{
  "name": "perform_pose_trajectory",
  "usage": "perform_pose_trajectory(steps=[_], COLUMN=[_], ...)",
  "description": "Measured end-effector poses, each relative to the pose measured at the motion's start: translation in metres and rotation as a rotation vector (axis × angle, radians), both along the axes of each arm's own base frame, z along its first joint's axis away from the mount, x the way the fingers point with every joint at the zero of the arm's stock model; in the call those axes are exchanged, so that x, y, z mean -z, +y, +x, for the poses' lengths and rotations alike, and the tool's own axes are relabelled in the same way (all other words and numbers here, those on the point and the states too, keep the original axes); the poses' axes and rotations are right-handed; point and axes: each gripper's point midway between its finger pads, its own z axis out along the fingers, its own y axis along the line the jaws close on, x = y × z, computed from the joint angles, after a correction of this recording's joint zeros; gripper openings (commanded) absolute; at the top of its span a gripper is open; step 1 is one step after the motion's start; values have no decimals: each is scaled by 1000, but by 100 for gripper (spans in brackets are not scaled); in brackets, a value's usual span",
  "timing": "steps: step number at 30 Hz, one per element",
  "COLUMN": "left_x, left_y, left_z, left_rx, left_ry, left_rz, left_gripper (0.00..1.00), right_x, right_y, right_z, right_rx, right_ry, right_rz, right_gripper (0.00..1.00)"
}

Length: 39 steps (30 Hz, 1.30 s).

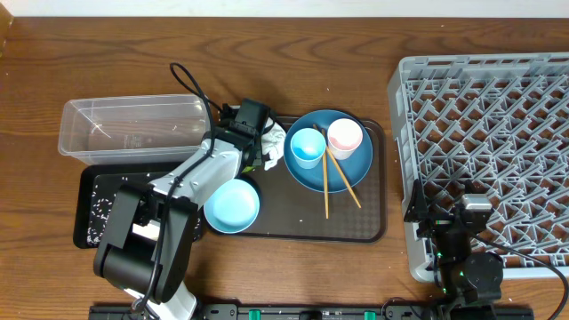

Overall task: Sort waste into correct bins and load items into the dishwasher rack
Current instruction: 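Move the left gripper to the foil wrapper and grasp it, then carry the foil wrapper left and release it into the clear bin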

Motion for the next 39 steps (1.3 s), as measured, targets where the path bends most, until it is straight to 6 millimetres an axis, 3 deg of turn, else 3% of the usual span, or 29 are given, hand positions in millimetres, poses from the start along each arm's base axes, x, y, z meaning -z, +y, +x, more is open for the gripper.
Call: perform_pose_trajectory(steps=[19, 24, 29, 34, 39], left_x=[10, 14, 15, 15, 15], left_y=[1, -1, -3, -3, -3], left_z=[-2, -3, -3, -3, -5], left_rx=[0, 1, 7, 2, 7], left_ry=[-19, -8, -4, -4, 5], left_rz=[-8, -17, -26, -29, -26], left_gripper=[68, 52, 44, 27, 19], right_x=[0, 0, 0, 0, 0], right_y=[0, 0, 0, 0, 0], right_z=[0, 0, 0, 0, 0], right_rx=[0, 0, 0, 0, 0], right_ry=[0, 0, 0, 0, 0], right_rz=[0, 0, 0, 0, 0], right_gripper=[99, 99, 99, 99, 99])
